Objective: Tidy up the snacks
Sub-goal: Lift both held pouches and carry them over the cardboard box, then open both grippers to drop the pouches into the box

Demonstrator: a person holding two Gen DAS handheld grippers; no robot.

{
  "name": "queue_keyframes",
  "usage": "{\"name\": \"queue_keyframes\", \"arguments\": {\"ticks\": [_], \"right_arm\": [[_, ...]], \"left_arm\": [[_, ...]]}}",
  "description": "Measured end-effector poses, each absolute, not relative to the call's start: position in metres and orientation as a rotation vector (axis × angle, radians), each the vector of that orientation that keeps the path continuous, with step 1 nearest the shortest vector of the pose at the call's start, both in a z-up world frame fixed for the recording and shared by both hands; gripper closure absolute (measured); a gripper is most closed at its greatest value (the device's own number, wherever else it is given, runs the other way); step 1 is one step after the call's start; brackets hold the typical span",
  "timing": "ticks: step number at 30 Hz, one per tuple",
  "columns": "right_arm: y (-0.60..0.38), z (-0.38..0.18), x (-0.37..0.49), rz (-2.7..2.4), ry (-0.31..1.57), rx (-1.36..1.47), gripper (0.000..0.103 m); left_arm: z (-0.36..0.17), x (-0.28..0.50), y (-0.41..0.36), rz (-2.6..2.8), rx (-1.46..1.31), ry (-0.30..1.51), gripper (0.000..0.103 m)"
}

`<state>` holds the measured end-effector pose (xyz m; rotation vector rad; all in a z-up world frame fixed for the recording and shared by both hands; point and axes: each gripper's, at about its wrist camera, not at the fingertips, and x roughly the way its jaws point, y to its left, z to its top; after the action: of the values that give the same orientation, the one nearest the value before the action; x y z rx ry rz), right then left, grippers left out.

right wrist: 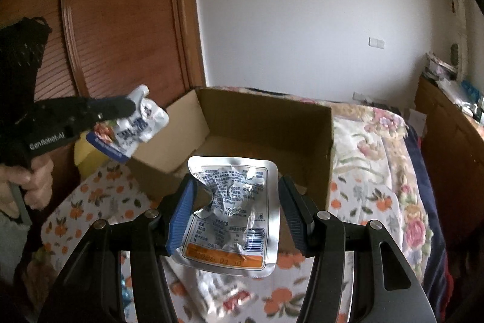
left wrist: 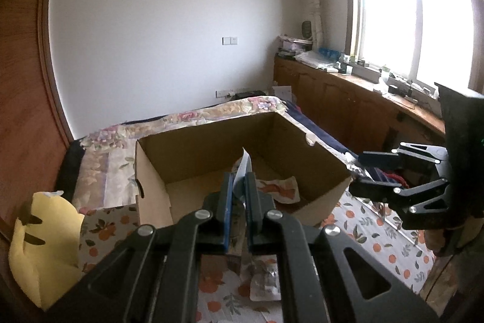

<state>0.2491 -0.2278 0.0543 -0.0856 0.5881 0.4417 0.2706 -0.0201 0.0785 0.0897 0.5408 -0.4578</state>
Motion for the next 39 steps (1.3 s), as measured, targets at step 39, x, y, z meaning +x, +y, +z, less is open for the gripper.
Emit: {"name": "queue_keyframes", "arguments": {"ticks": [39], "right_arm": [[-0.203, -0.003, 0.352, 0.417, 0.710, -0.058, 0.045]], "left_arm": [[0.016, 0.327, -0.014, -0.392, 0.085, 0.623, 0.095]]}}
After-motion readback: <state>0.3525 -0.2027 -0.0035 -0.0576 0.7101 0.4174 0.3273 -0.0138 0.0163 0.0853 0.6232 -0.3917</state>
